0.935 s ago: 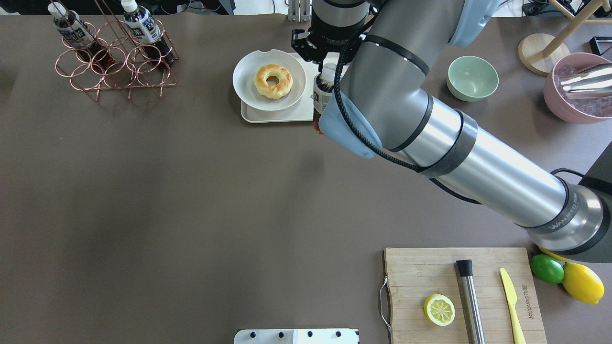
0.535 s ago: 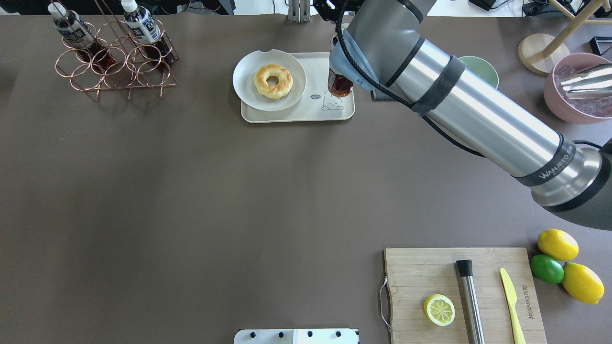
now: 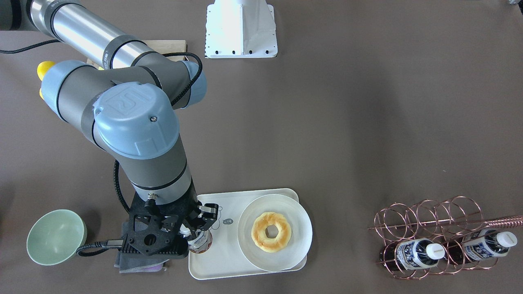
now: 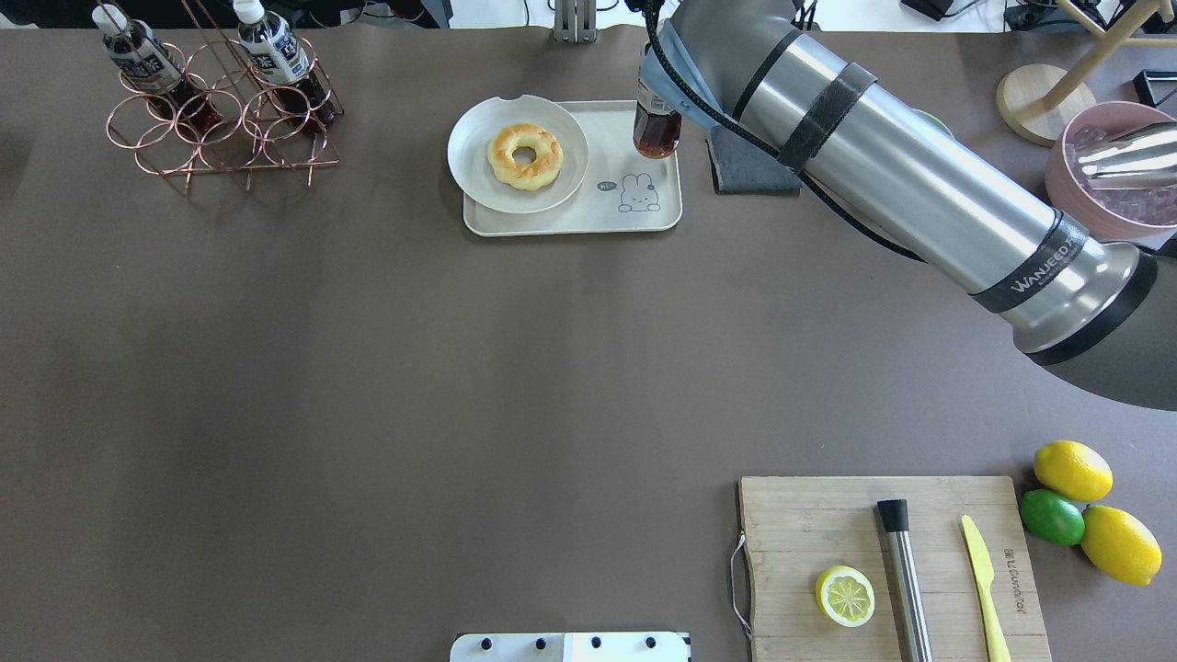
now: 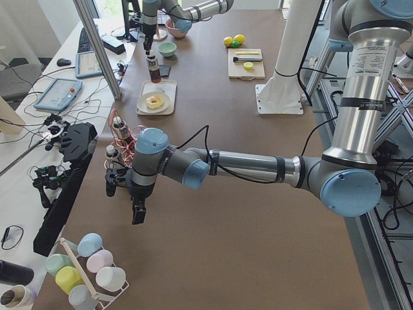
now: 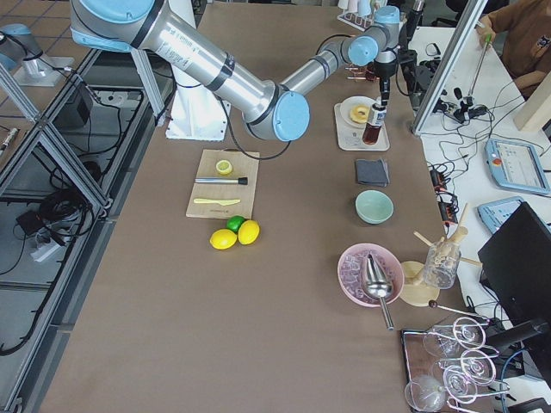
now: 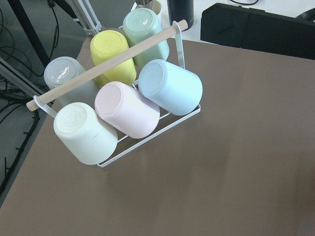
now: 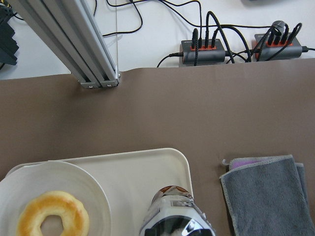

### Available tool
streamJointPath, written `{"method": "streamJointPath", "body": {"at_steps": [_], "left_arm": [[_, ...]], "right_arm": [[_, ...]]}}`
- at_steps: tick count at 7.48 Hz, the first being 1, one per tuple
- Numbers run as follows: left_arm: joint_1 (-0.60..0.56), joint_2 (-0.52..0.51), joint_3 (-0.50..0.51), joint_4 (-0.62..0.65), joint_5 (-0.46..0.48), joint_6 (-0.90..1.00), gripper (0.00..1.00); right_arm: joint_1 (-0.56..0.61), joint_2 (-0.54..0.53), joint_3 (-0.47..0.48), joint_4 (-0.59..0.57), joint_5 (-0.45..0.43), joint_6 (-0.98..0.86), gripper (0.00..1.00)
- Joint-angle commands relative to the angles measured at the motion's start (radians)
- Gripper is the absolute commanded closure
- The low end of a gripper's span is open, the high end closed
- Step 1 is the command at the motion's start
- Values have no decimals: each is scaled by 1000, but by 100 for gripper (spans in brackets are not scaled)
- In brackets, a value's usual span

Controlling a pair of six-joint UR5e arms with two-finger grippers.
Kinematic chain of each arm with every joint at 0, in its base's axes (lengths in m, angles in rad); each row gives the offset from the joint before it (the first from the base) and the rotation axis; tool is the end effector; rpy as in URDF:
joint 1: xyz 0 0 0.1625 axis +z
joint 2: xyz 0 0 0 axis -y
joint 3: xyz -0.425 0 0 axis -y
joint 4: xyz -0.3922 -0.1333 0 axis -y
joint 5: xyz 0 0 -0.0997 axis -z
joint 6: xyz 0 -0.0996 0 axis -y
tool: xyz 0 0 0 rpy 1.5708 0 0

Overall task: Place tea on tray
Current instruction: 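Lower the bottle onto the tray beside the plate and open the right gripper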

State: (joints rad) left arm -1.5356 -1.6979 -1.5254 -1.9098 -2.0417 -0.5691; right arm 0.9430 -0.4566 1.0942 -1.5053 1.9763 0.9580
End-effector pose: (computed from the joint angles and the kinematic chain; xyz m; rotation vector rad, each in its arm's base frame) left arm -0.0679 -0.5748 0.5924 0.2580 0.5698 -0.4175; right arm -0.4125 -0.7284 0.1218 0.2098 -0.7669 0.1701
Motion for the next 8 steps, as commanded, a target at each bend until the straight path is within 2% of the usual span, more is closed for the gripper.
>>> {"method": "streamJointPath", "body": {"at_steps": [1,8], "left_arm": [[0,-14,16,1,0,0,2],[0,-48,51,0,2,2,2]], "right_arm": [[-19,3,-11,19,1,7,100],[-46,-20,0,48,-2,1,100]]}}
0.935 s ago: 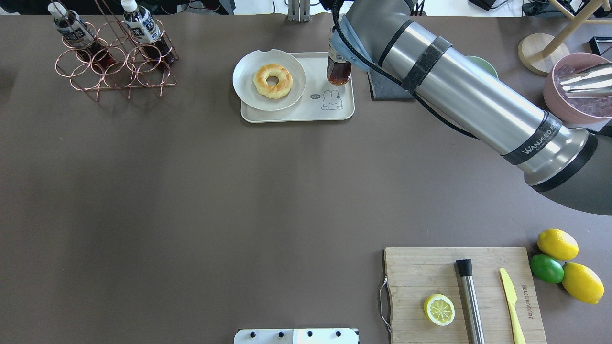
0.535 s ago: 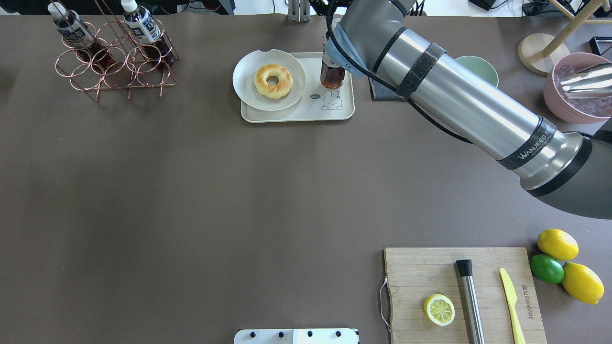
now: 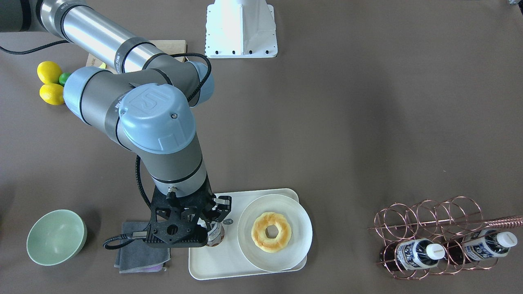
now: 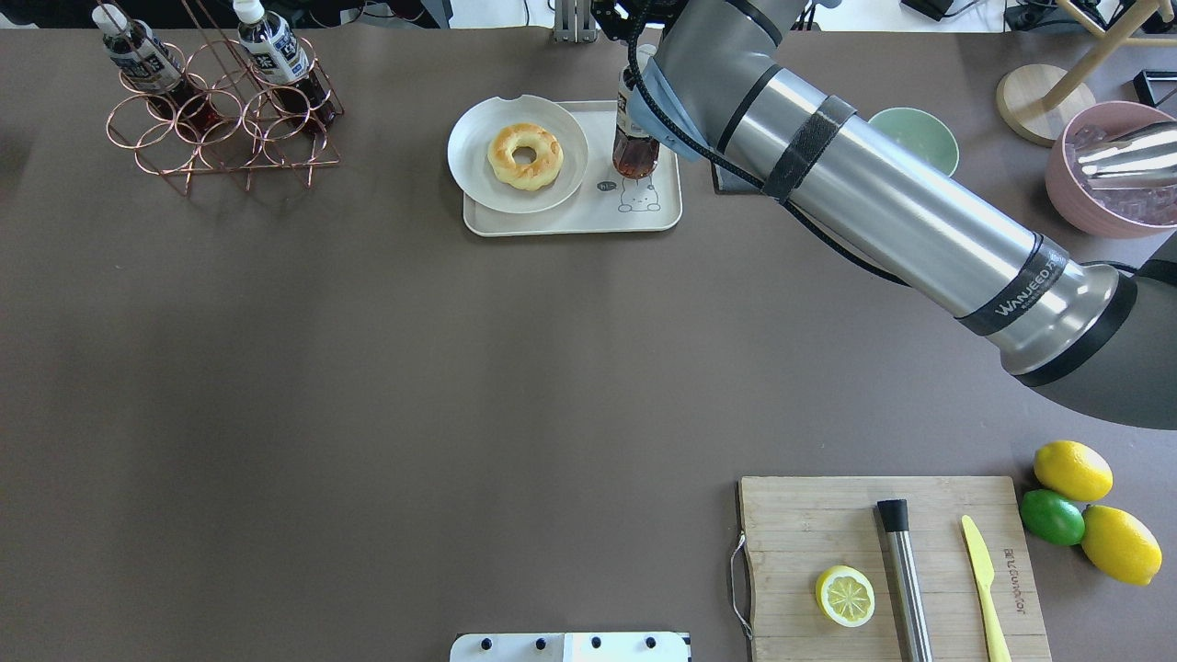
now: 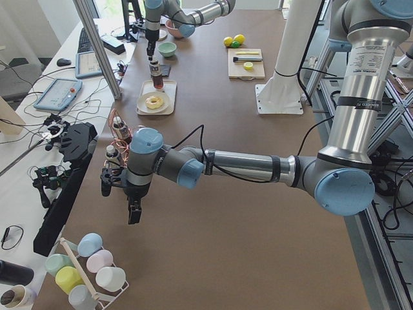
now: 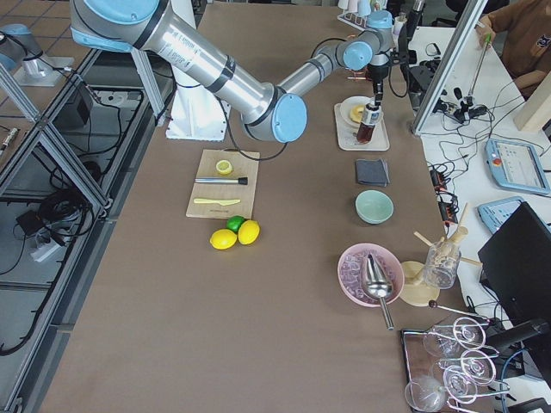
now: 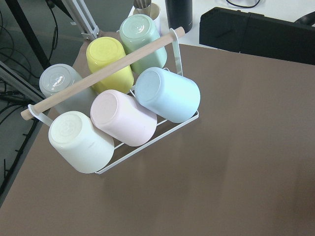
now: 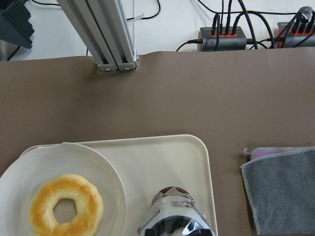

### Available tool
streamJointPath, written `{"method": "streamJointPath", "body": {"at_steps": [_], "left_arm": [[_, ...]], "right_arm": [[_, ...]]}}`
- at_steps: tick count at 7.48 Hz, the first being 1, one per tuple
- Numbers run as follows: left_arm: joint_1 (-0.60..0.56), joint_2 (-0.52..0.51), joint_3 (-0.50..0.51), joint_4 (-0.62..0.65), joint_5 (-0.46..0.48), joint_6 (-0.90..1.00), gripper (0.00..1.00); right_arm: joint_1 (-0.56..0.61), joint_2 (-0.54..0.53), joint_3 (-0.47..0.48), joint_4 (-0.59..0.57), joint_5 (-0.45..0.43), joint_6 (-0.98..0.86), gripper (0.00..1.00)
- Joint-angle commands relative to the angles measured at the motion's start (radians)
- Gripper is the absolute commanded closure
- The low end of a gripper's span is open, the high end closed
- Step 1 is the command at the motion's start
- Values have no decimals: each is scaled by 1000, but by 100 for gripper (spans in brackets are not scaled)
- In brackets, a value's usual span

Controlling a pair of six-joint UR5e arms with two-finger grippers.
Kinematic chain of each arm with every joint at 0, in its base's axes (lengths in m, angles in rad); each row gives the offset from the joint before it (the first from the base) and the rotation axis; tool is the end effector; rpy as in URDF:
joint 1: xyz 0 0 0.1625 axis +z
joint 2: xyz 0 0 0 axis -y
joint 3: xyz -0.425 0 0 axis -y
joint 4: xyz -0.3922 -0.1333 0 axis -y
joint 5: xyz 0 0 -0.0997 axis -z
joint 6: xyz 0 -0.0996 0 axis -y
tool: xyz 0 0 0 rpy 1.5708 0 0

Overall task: Place tea on tray
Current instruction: 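Lower the bottle onto the tray beside the plate and open the right gripper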

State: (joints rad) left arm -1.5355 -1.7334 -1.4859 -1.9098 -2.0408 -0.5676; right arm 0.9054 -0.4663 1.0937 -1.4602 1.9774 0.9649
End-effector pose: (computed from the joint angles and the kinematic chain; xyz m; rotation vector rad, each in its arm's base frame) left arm -0.0674 -0.5897 0.5923 0.2548 0.5677 -0.4173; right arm -0.4401 -0.7128 0.1239 0.2166 -0.7954 0.1324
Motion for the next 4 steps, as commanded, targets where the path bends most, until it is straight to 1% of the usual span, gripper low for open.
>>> {"method": "streamJointPath", "body": {"at_steps": [1,2,3,4], "left_arm": [[0,-12,12,0,1,0,2],[0,-12,12,0,1,0,2],[0,-12,10,0,1,0,2],[0,-11,10,-2,-1,0,2]], "right_arm": [[-7,-15,0,10,-3,-8,95],[-7,-18,0,17,-3,-9,26],[-7,-22,8,24,-6,3,0],[-3,-20,17,24,-3,6,0]]}}
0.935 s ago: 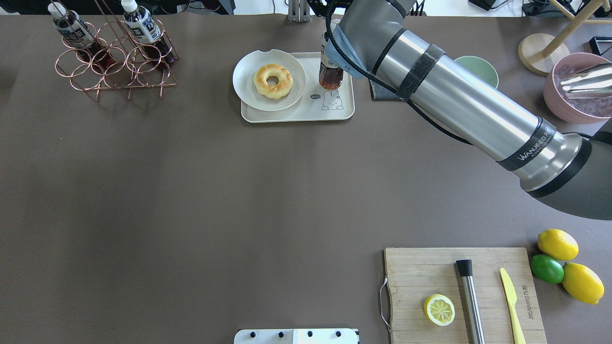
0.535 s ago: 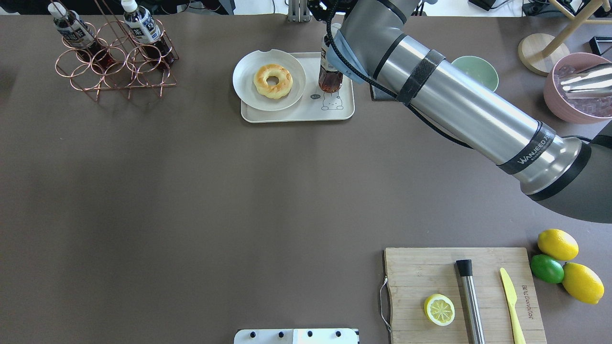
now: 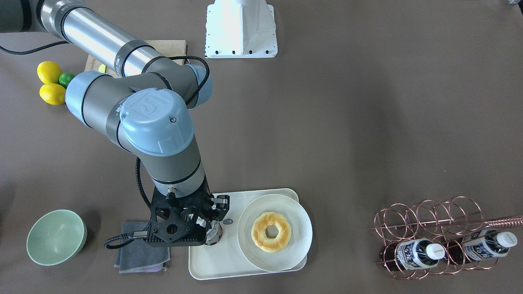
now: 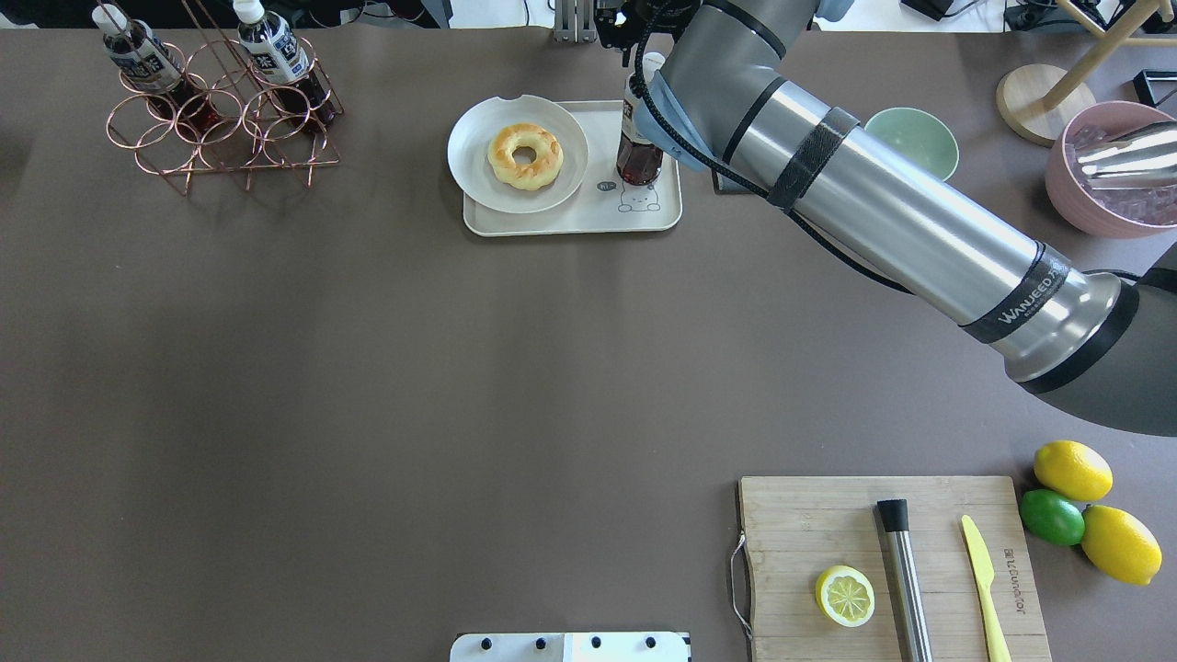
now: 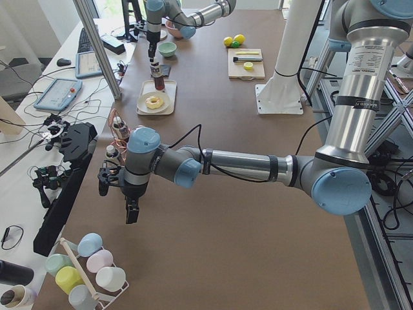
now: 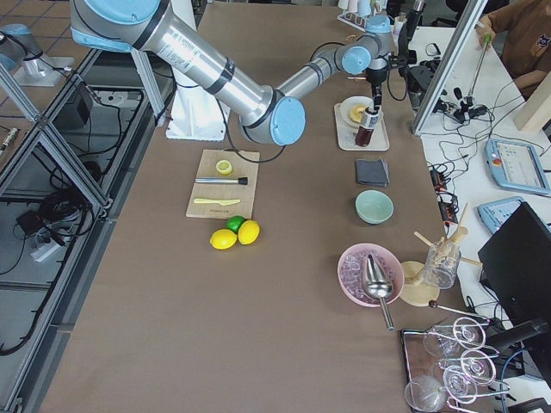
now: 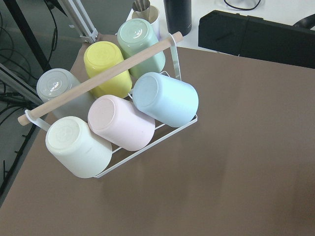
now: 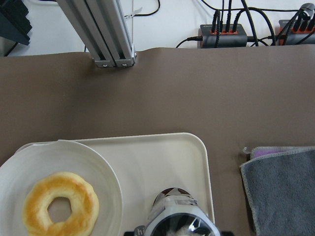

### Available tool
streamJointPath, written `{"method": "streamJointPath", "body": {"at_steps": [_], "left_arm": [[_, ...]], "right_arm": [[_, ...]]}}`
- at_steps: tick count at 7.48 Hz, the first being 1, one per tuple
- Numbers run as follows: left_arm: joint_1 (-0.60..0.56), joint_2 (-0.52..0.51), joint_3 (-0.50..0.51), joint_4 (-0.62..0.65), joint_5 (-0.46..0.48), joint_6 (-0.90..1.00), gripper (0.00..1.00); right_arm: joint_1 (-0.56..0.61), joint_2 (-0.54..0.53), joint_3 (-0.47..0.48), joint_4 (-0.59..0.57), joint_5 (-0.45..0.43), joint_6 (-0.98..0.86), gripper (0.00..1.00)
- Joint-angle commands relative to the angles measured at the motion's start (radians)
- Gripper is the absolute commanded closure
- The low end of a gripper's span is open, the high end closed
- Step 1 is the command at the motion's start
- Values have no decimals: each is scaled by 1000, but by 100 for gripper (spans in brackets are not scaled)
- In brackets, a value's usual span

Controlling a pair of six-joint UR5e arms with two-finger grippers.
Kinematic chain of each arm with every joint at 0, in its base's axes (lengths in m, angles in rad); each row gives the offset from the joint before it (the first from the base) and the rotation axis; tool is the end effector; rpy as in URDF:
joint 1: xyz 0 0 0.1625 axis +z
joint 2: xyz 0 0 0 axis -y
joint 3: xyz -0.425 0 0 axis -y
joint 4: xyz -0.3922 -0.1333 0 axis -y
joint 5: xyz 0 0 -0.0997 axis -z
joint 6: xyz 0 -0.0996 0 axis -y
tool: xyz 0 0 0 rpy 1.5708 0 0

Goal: Place tea on tray

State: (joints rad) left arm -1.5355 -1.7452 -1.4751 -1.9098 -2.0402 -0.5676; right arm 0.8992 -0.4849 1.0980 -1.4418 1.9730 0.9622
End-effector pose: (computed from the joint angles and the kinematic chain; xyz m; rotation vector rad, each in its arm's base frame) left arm -0.0673 -0.5946 0.5910 0.2560 0.5674 -0.4172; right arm -0.4440 -0.7102 0.1351 0.2213 -0.7958 0.1247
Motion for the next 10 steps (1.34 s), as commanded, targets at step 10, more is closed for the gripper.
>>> {"method": "streamJointPath", "body": {"at_steps": [10], "left_arm": [[-8,76,-4,20,-175,95,2]], "right_arm": [[102,-411,846,-769,67,-220,0]]}}
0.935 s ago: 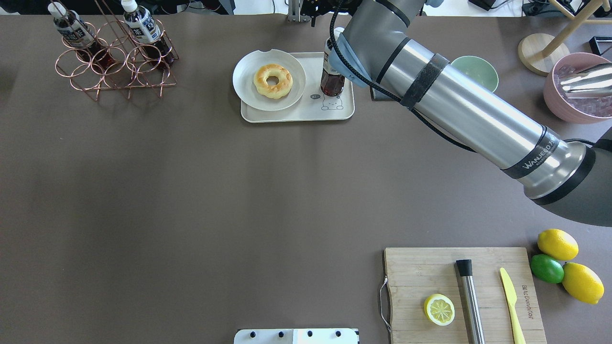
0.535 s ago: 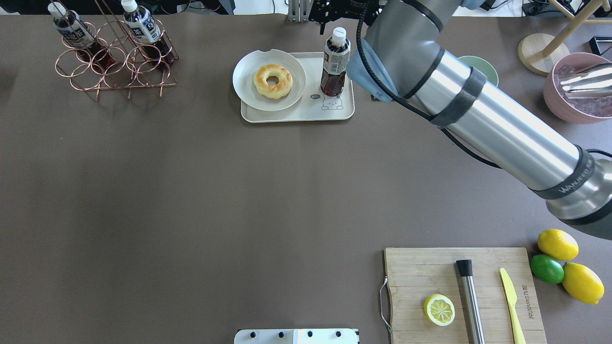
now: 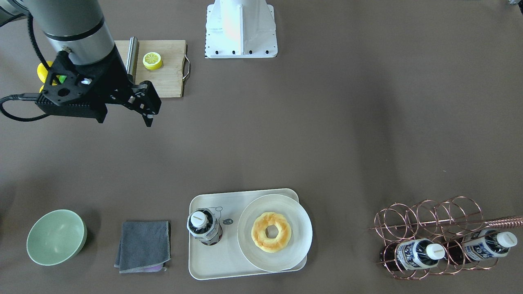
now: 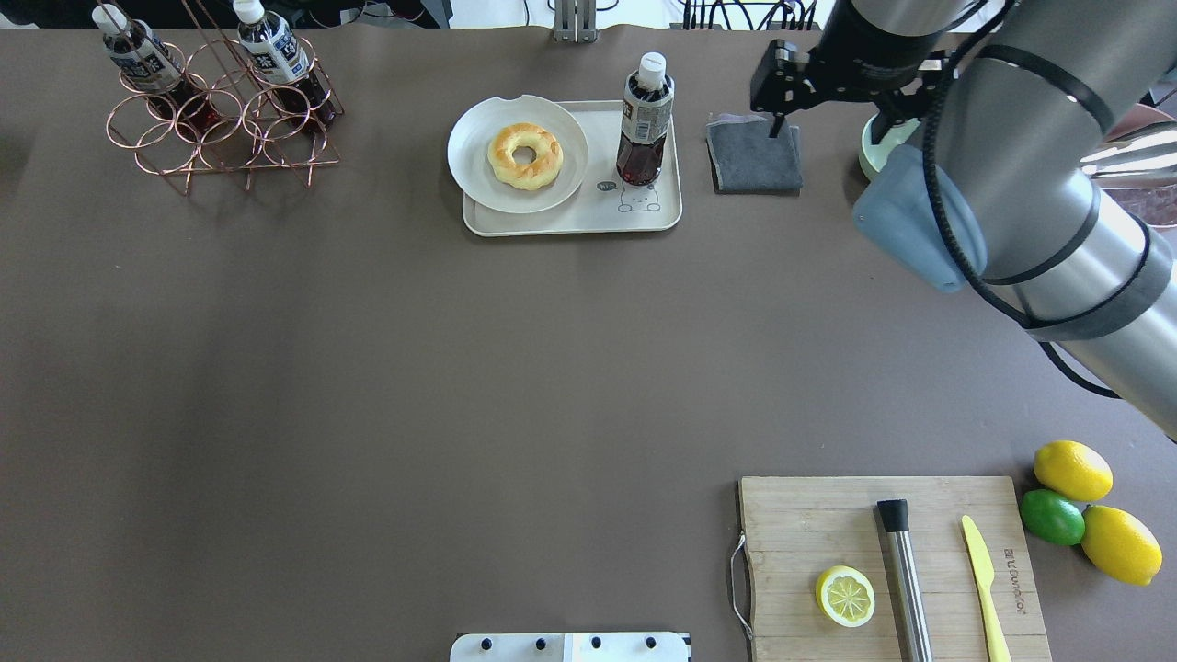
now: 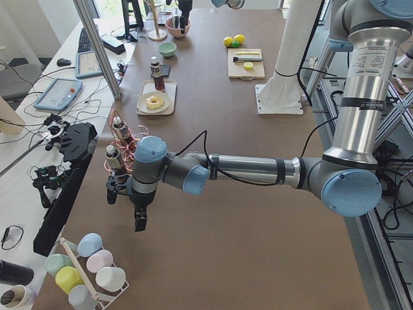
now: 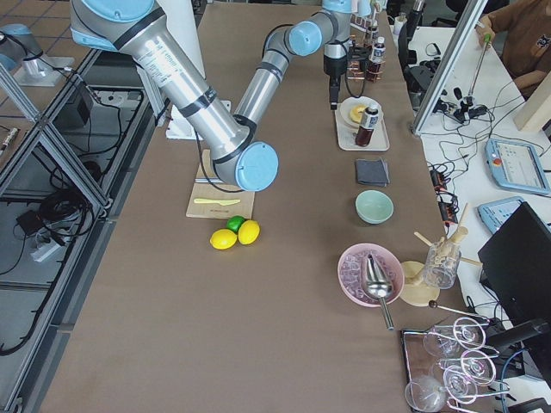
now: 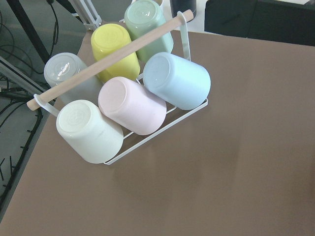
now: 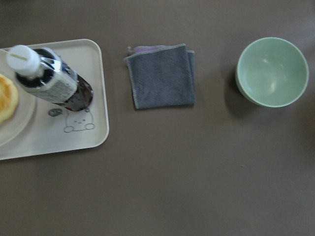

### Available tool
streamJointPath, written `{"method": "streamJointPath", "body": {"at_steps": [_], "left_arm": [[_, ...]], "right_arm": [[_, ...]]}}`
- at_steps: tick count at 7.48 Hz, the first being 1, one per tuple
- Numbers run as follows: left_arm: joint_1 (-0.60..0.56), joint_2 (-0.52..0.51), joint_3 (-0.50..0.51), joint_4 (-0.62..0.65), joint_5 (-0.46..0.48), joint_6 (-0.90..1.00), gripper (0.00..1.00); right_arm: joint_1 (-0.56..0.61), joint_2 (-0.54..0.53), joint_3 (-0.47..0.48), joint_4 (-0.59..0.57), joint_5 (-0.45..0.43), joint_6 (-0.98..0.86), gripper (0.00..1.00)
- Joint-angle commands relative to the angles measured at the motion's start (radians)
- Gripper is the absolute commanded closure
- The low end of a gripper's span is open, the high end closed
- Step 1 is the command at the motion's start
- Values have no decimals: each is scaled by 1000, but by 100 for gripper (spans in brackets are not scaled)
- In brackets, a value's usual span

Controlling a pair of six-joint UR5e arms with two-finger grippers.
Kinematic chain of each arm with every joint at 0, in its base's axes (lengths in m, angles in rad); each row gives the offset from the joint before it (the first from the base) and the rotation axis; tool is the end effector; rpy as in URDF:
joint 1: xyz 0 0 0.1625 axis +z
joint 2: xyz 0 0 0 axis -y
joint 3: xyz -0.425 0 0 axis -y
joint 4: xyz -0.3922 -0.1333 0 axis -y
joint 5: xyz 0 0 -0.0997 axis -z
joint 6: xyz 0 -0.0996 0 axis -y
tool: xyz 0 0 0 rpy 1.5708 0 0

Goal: Place tea on tray

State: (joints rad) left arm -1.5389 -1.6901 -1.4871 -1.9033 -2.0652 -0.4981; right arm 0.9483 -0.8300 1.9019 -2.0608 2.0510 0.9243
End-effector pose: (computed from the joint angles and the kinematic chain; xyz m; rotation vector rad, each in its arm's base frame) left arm -0.0679 -0.5696 0.6164 0.2211 0.5691 -0.3608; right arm -0.2826 -0.5435 0.1507 0.0824 -0.7324 0.1484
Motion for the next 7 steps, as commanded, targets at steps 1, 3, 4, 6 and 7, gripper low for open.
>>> {"method": "streamJointPath", "body": {"at_steps": [1,3,4,6,7], "left_arm": [[-13,47,1,30,-255,26,2],[-21,61,-50,77,-277,26,2],[-20,59,-108,190,-277,26,2],[-20,49,-220,350,-277,30,2],[-21,44,-222,383,-277,123,2]], "right_arm": [[116,-127,48,-188,-12,-337,0],[270,-350,54,-164,-2,-720,0],[371,-439,25,-119,14,-862,0],[515,-591,-90,55,127,-972,0],[559,-639,-178,191,177,-999,0]]}}
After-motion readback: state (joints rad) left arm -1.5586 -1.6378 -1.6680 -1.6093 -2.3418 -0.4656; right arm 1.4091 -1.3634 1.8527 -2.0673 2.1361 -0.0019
